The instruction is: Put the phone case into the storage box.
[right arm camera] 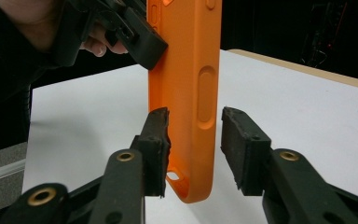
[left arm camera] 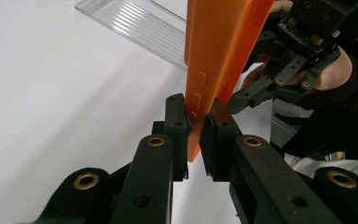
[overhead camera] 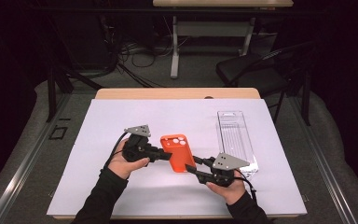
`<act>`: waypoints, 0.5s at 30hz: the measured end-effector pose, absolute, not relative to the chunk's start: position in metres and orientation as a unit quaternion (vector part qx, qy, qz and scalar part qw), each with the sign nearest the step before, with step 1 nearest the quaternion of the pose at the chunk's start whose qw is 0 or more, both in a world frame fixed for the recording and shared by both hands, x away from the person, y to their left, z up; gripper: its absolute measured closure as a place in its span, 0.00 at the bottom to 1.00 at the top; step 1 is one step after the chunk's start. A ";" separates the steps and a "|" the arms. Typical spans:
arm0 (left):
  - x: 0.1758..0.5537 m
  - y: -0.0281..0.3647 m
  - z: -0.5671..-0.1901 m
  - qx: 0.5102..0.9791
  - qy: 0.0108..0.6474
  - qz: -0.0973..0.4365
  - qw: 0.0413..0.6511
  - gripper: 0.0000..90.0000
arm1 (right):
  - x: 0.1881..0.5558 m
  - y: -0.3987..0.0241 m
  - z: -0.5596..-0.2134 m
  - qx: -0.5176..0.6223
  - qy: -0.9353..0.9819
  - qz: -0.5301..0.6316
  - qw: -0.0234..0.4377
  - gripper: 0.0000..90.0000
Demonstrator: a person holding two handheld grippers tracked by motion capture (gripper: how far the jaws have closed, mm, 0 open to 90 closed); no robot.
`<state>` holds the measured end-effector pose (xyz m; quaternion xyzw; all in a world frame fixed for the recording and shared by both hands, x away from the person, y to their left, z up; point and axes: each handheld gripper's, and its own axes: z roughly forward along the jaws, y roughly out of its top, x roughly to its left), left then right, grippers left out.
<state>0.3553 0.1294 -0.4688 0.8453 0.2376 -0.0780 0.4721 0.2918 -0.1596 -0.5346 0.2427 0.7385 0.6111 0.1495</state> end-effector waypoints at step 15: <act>0.356 0.132 -0.470 0.843 0.271 -0.063 0.460 0.91 | 0.292 -0.161 -0.533 0.240 0.739 0.603 0.178 0.60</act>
